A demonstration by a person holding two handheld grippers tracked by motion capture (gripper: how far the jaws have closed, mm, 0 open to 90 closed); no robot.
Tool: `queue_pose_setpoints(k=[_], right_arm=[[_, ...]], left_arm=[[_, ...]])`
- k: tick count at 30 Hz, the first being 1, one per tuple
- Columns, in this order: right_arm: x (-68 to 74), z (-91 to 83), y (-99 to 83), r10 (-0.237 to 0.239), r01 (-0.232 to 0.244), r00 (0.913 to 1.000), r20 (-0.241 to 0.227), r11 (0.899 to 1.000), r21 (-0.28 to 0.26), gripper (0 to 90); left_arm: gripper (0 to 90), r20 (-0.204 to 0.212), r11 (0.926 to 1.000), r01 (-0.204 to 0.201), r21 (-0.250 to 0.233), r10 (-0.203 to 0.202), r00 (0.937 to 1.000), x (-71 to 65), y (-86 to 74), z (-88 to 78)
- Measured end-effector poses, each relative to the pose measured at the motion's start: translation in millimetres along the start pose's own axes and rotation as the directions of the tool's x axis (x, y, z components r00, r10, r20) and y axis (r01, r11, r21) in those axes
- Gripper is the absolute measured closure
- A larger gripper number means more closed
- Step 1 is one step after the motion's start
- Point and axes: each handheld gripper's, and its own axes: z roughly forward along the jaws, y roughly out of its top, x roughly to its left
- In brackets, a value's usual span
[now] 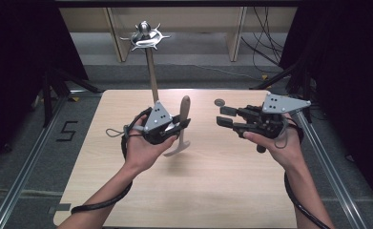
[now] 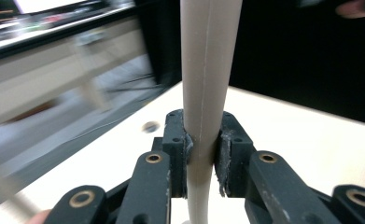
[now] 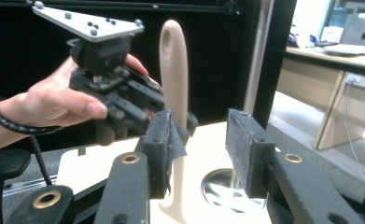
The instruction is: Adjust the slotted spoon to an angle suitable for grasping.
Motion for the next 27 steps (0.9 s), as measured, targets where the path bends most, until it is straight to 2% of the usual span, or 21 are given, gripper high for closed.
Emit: queue_pose_setpoints(k=[1,2,3,4,5,7,8,9,10,11,12,13,14,17,19,22,23,24,25,26,27], right_arm=[[-0.1,-0.7,-2.3,0.004,-0.004,1.0000,0.002,1.000,-0.004,62.5],[0.3,-3.2,-5.3,0.002,-0.002,0.9999,0.011,1.000,0.002,62.5],[1.0,-4.8,-7.8,0.010,-0.010,0.9999,0.011,1.000,0.005,62.5],[1.9,-6.8,-10.2,0.017,-0.017,0.9997,0.017,1.000,0.014,62.5],[1.9,-6.8,-10.2,0.017,-0.017,0.9997,0.017,1.000,0.014,62.5],[2.8,-11.0,-15.9,0.000,-0.001,0.9997,0.024,1.000,0.011,62.5],[6.3,-14.2,-18.6,0.033,-0.034,0.9988,0.036,0.999,0.028,62.4],[7.1,-15.6,-19.9,0.033,-0.034,0.9988,0.038,0.999,0.035,62.3],[5.4,-16.3,-21.8,-0.004,0.003,0.9992,0.041,1.000,0.024,62.2],[7.0,-17.9,-23.8,0.004,-0.005,0.9991,0.041,1.000,0.028,62.2],[9.0,-19.8,-26.1,0.021,-0.022,0.9987,0.048,0.999,0.034,62.2],[9.6,-21.6,-28.3,0.013,-0.015,0.9984,0.054,0.999,0.041,62.1],[11.3,-22.7,-31.0,0.030,-0.032,0.9986,0.044,0.998,0.049,61.9],[13.4,-25.9,-38.9,0.036,-0.039,0.9983,0.046,0.998,0.058,61.7],[14.9,-28.4,-43.6,0.037,-0.041,0.9972,0.065,0.997,0.064,61.7],[17.4,-30.5,-49.7,0.058,-0.062,0.9961,0.066,0.996,0.067,61.7],[17.9,-30.6,-51.8,0.062,-0.066,0.9963,0.059,0.996,0.062,61.7],[18.0,-31.0,-53.9,0.051,-0.055,0.9967,0.062,0.997,0.062,61.7],[18.0,-31.0,-53.9,0.051,-0.055,0.9967,0.062,0.997,0.062,61.7],[18.5,-31.4,-57.7,0.052,-0.057,0.9968,0.061,0.996,0.068,61.4],[20.0,-31.9,-59.1,0.072,-0.077,0.9952,0.065,0.994,0.072,61.2]], left_arm=[[75.1,-0.046,0.9998,0.018,0.011,-0.017,0.9988,0.2,-2.2,-2.1],[75.1,-0.046,0.9998,0.018,0.011,-0.017,0.9988,0.2,-2.2,-2.1],[75.1,-0.109,0.9989,0.043,0.020,-0.041,0.9932,2.2,-5.2,-5.3],[75.1,-0.132,0.9986,0.046,0.025,-0.042,0.9903,3.8,-6.0,-6.8],[75.1,-0.132,0.9986,0.046,0.025,-0.042,0.9903,3.8,-6.0,-6.8],[75.1,-0.221,0.9972,0.069,0.029,-0.061,0.9733,11.3,-10.1,-10.0],[75.1,-0.245,0.9970,0.070,0.032,-0.060,0.9678,13.0,-10.8,-10.9],[75.1,-0.276,0.9971,0.070,0.031,-0.059,0.9593,15.5,-11.7,-12.1],[75.1,-0.276,0.9971,0.070,0.031,-0.059,0.9593,15.5,-11.7,-12.1],[75.1,-0.330,0.9969,0.074,0.029,-0.060,0.9419,21.1,-13.0,-15.3],[75.1,-0.355,0.9965,0.080,0.028,-0.065,0.9325,24.0,-13.4,-16.9],[75.1,-0.375,0.9959,0.087,0.023,-0.072,0.9241,26.8,-13.8,-18.3],[75.1,-0.396,0.9955,0.093,0.021,-0.077,0.9150,29.7,-14.0,-19.6],[75.1,-0.451,0.9941,0.107,0.018,-0.087,0.8884,37.7,-13.4,-22.7],[75.1,-0.477,0.9932,0.116,0.015,-0.095,0.8737,43.5,-12.6,-23.0],[75.1,-0.504,0.9906,0.137,0.009,-0.113,0.8562,54.3,-11.1,-22.5],[75.1,-0.504,0.9906,0.137,0.009,-0.113,0.8562,54.3,-11.1,-22.5],[75.1,-0.526,0.9893,0.145,0.009,-0.119,0.8419,61.1,-9.9,-22.2],[75.1,-0.526,0.9893,0.145,0.009,-0.119,0.8419,61.1,-9.9,-22.2],[75.1,-0.546,0.9896,0.143,0.010,-0.115,0.8296,66.9,-8.3,-22.4],[75.1,-0.556,0.9896,0.143,0.008,-0.115,0.8231,69.5,-7.4,-22.8]])
